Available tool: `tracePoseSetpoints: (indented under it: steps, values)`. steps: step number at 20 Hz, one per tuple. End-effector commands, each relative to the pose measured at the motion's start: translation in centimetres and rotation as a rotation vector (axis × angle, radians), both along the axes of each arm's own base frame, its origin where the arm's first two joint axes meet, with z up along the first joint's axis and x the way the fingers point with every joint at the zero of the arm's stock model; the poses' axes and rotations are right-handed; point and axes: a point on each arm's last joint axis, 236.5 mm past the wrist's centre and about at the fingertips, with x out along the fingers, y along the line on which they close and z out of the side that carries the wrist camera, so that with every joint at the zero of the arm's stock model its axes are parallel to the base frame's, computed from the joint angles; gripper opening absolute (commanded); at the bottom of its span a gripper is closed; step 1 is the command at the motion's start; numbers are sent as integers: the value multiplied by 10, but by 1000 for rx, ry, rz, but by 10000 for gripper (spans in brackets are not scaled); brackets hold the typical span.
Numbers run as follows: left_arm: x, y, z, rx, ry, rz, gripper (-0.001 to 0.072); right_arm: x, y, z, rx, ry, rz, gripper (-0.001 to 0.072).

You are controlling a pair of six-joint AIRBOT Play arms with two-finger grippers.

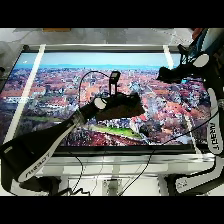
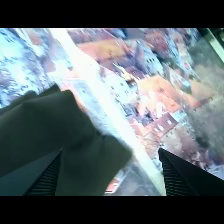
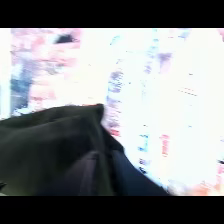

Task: Fold the clothes and pants, and hang the long-sleeved shirts on hangers.

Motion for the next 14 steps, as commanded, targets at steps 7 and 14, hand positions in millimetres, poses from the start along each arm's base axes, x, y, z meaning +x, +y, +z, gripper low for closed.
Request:
tracePoseSetpoints:
  steps: [7, 14]
  values:
    - [21, 43, 28, -28, 24, -4, 690, -47, 3, -67, -35, 143, 312, 195]
    - [29, 80, 18, -22, 108, -34, 690, -69, 28, -175, 181, 413, 43, 701]
